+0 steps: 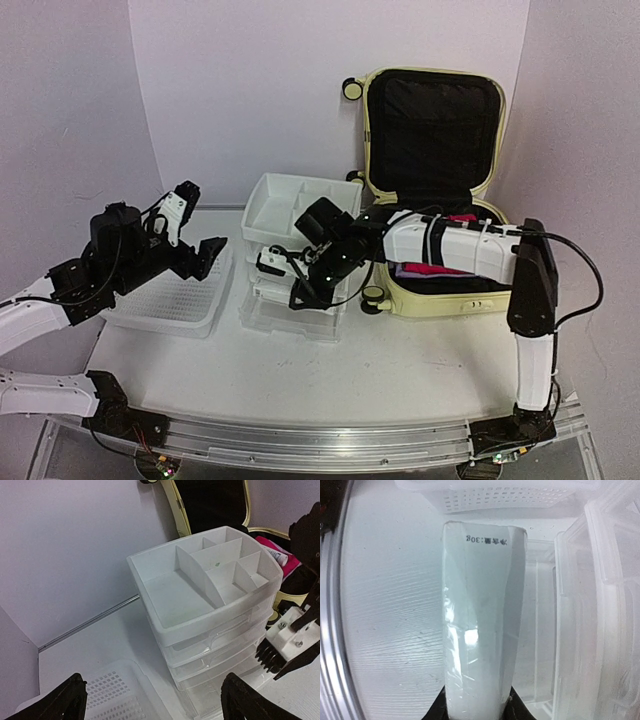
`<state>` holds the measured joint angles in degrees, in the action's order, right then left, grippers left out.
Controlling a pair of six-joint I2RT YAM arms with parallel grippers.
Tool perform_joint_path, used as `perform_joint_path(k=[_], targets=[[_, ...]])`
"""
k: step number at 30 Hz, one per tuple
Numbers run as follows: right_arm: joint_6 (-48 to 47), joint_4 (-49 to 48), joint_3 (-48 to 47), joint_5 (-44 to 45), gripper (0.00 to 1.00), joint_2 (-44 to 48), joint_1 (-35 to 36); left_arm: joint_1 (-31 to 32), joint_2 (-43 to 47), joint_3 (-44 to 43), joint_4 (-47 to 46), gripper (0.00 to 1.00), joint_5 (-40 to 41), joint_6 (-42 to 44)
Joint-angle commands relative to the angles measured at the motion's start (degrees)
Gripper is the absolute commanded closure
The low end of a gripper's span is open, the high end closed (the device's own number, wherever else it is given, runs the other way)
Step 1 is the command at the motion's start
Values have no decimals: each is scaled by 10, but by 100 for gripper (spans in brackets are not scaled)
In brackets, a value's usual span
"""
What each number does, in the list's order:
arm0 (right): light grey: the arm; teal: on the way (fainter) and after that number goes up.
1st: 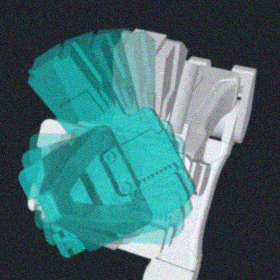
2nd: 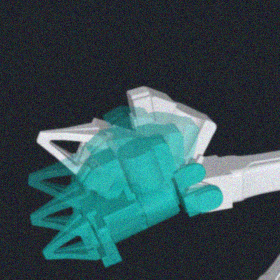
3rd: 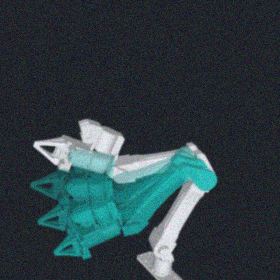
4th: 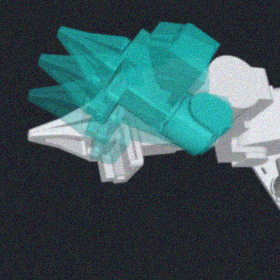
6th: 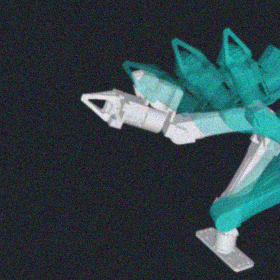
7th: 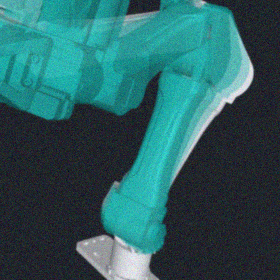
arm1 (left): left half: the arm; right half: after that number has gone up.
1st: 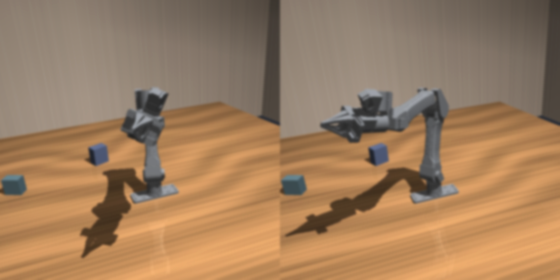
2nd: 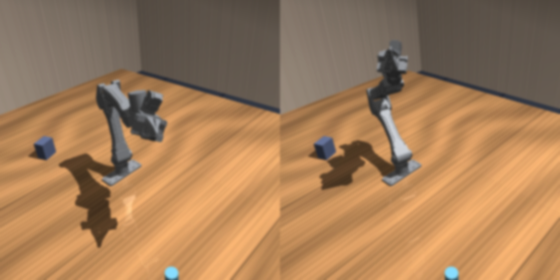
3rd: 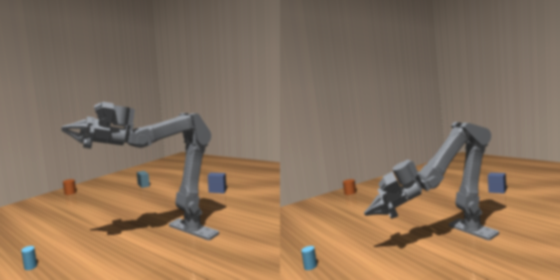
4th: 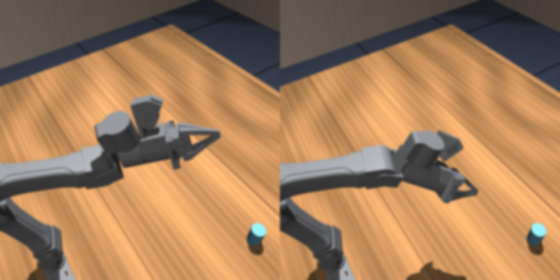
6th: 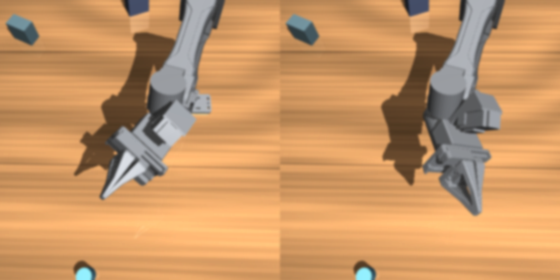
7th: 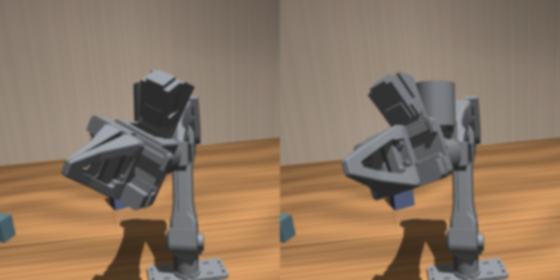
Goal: Open, take out, and arrange the luggage
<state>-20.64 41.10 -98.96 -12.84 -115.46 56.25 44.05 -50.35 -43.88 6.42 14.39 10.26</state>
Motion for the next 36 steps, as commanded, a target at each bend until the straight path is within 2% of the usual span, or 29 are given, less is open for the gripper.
perform_joint_path(k=[1, 15, 28, 30, 33, 36], targets=[[-89, 3, -63, 72, 74, -44, 9, -3, 32, 13, -25, 6, 30, -16], [-151, -40, -126, 211, 74, -184, 10, -4, 17, 12, -25, 5, 21, -19], [-142, -165, -90, 328, 71, -203, 9, -4, 19, 12, -26, 5, 24, -22], [-146, -183, -83, 343, 69, -204, 9, -4, 15, 11, -26, 5, 21, -24], [-158, -199, -78, 358, 58, -207, 10, -4, 10, 8, -26, 5, 18, -26], [-167, -197, -75, 352, 55, -203, 10, -4, 8, 7, -26, 5, 17, -26]])
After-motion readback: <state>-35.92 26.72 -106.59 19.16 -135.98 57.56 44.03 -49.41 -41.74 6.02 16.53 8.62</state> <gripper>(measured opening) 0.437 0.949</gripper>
